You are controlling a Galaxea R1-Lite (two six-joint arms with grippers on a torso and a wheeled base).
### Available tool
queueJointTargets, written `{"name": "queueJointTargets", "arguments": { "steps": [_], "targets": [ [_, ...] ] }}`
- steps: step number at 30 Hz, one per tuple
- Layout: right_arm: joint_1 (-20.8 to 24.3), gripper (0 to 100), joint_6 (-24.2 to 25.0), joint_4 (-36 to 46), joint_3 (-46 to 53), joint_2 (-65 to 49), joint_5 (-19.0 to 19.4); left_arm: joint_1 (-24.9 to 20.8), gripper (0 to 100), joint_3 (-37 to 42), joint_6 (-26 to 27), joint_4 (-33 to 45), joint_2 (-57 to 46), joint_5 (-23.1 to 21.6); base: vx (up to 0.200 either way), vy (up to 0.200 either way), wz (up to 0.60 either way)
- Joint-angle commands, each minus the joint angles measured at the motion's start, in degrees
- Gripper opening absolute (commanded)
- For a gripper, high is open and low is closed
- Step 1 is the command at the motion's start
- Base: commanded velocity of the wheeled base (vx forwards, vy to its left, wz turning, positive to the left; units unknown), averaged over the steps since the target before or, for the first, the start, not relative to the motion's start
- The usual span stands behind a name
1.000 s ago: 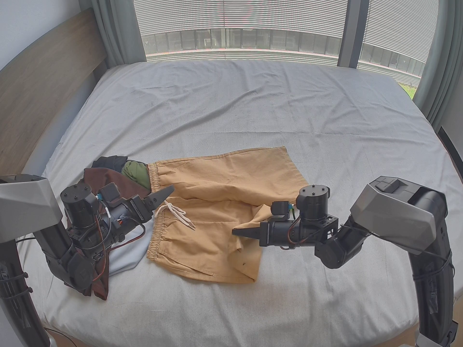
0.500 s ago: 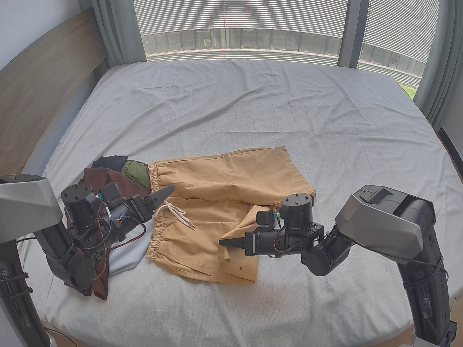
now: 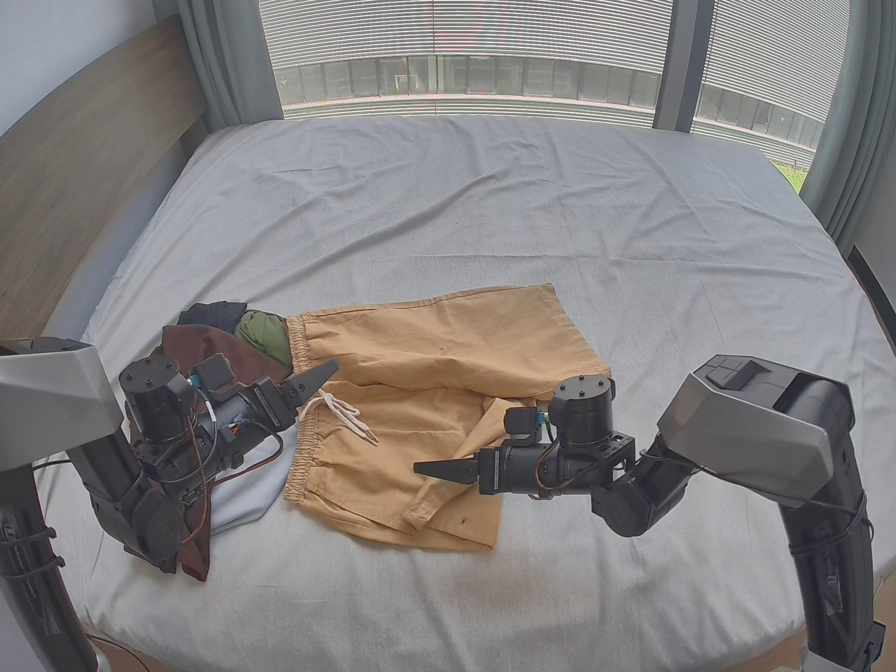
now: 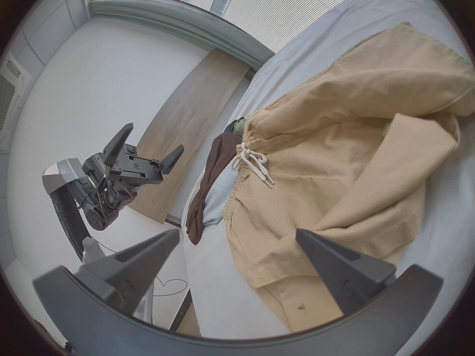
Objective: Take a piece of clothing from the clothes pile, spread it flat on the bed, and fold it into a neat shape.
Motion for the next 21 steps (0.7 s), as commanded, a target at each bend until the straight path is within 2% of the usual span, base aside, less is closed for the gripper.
{"name": "queueJointTargets", "arguments": {
  "steps": [1, 5, 6, 12, 18, 21],
  "targets": [
    [-1.46, 100, -0.01, 0.15, 3.90, -5.23, -0.43, -0.06, 100, -0.02, -0.03, -0.01, 0.20, -0.06, 0.000, 0.000, 0.00],
    [-3.92, 100, -0.01, 0.68, 6.71, -8.57, -0.43, -0.06, 100, -0.02, -0.03, -0.01, 0.12, 0.03, 0.000, 0.000, 0.00],
    [-5.68, 100, -0.10, 1.03, 8.12, -9.36, -0.43, -0.06, 100, -0.11, -0.03, -0.01, 0.12, -0.06, 0.000, 0.000, 0.00],
    [-9.72, 100, -0.19, 2.97, 10.05, -8.13, -0.52, -0.32, 100, -0.19, -0.03, -0.01, 0.29, 0.03, 0.000, 0.000, 0.00],
    [-10.25, 100, -0.10, 3.58, 9.61, -4.79, -0.78, -0.59, 100, -0.28, -0.03, -0.01, 0.29, 0.03, 0.000, 0.000, 0.00],
    [-9.72, 100, -0.10, 4.64, 8.56, -3.20, -2.81, -0.59, 100, -0.28, -0.03, -0.01, 0.29, 0.03, 0.000, 0.000, 0.00]
  ]
}}
